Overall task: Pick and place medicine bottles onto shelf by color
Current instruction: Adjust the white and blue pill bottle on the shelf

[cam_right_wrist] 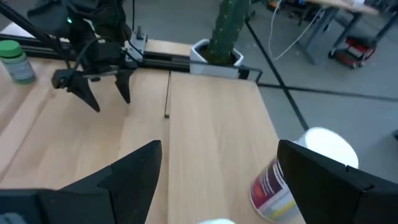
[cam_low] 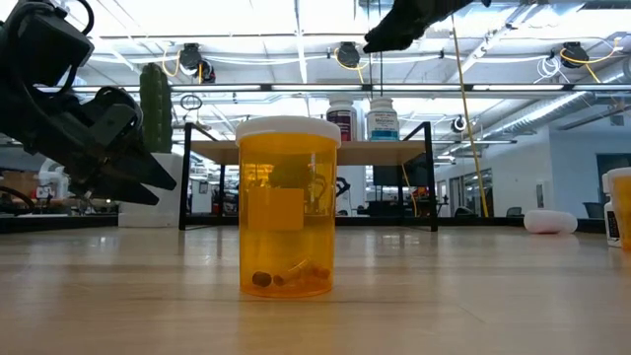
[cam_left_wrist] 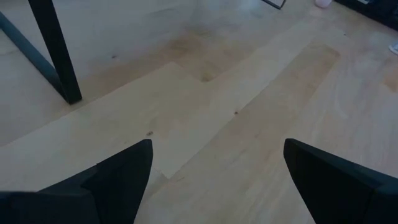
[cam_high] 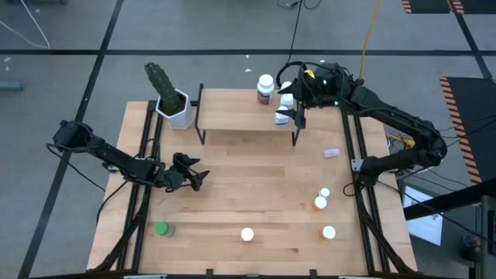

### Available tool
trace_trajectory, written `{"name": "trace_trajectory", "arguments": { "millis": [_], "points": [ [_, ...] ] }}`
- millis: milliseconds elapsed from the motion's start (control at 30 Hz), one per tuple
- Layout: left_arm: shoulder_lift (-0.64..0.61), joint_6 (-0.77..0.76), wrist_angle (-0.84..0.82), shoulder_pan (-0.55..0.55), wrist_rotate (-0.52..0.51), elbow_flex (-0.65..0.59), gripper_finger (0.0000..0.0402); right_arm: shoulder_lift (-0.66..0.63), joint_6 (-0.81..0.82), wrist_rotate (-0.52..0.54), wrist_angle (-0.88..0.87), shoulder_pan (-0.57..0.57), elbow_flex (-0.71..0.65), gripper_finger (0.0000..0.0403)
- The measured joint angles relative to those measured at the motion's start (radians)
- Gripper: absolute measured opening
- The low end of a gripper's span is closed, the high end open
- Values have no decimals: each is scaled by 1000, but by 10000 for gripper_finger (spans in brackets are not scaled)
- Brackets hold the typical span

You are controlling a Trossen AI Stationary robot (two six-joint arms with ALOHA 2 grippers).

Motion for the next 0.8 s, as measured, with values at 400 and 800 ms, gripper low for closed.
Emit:
{"name": "trace_trajectory", "arguments": {
  "millis": [400, 800],
  "points": [
    [0, 7, -1, 0, 0, 0, 365, 34, -38, -11, -33, -51, 1, 312],
    [0, 7, -2, 0, 0, 0, 365, 136, -38, -10, 38, -49, 0, 312]
  ]
}}
